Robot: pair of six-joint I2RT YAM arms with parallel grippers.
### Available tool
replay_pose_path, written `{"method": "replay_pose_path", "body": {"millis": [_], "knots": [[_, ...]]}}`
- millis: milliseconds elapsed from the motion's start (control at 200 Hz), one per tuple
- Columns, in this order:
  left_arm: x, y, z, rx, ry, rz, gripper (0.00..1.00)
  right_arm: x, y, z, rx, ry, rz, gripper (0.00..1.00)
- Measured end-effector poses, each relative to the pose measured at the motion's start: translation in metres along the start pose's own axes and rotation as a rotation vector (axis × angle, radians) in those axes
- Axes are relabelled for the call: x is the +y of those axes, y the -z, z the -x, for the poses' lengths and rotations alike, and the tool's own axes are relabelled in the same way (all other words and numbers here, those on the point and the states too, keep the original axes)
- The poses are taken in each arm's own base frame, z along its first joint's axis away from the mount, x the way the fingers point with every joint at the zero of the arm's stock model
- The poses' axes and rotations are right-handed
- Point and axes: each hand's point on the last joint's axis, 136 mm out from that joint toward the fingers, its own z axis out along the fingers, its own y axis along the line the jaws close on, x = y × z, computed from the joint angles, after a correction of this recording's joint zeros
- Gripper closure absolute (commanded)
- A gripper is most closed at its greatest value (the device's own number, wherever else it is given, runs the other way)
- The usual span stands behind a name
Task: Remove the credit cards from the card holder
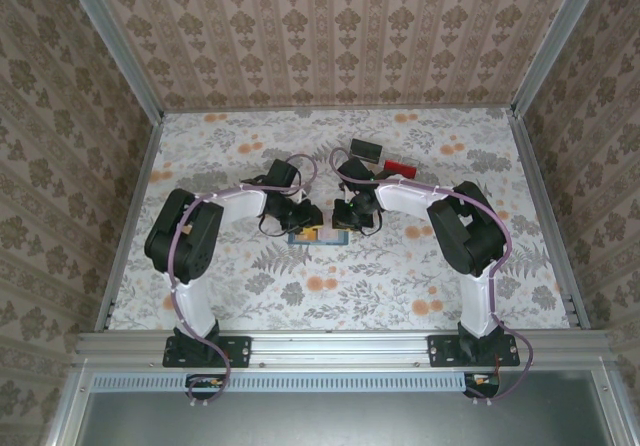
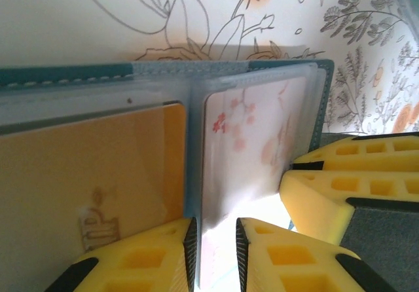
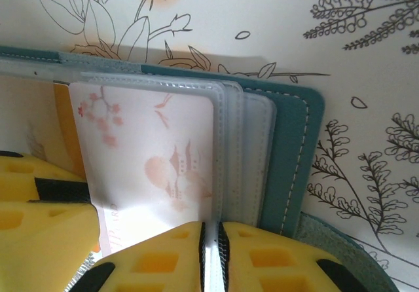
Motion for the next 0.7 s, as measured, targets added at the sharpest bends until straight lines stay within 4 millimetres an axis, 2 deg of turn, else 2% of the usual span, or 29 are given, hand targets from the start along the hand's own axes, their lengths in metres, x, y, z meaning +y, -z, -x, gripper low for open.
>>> {"method": "replay_pose_path", "body": {"millis": [210, 560, 700], "knots": [[-0.0022, 0.0003, -0.0001, 0.008, 0.001, -0.02, 0.75, -0.0002, 0.0, 0.0, 0.0, 0.001, -0.001, 0.82], [-0.0026, 0.0016, 0.0039, -0.002, 0.031, -0.125, 0.84, -0.0006, 0.0, 0.0002, -0.001, 0.001, -0.003, 0.82], [-0.0045, 0.0015, 0.005, -0.007, 0.025, -0.136, 0.91, -0.0007, 0.0, 0.0002, -0.001, 0.001, -0.004, 0.82]]}}
